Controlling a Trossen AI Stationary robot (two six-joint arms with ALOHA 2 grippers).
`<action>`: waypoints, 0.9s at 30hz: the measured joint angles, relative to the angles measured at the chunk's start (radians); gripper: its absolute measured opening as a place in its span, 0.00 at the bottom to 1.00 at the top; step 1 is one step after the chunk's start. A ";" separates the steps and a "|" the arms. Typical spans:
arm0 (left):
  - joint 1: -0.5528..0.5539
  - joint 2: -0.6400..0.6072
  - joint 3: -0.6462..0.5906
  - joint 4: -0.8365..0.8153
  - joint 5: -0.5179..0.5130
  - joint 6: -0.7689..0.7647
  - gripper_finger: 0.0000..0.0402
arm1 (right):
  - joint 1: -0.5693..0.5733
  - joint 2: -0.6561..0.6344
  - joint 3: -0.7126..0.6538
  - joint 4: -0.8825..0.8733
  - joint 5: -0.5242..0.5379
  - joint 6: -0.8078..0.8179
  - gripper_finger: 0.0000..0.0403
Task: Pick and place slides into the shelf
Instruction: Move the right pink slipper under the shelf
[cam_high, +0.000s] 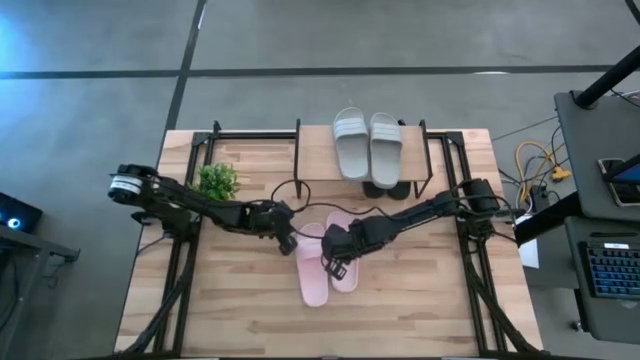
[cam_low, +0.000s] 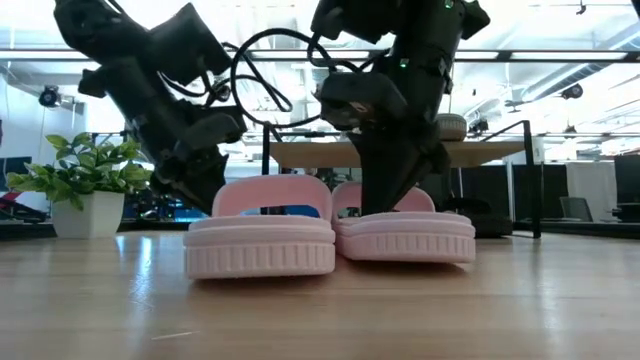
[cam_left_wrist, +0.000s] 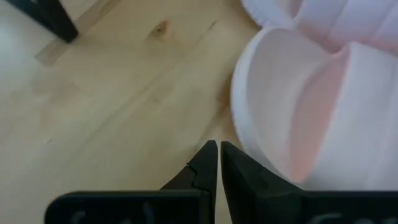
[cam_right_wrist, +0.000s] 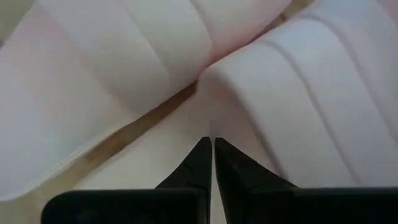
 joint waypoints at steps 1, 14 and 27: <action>-0.001 -0.004 0.001 -0.002 0.000 0.000 0.02 | 0.005 -0.002 0.000 -0.001 -0.007 -0.004 0.03; -0.048 -0.091 0.002 -0.048 0.006 -0.012 0.02 | 0.063 -0.121 0.007 -0.034 -0.120 0.054 0.03; -0.197 -0.134 0.000 -0.132 0.068 -0.144 0.02 | 0.214 -0.126 -0.076 0.089 -0.204 0.271 0.03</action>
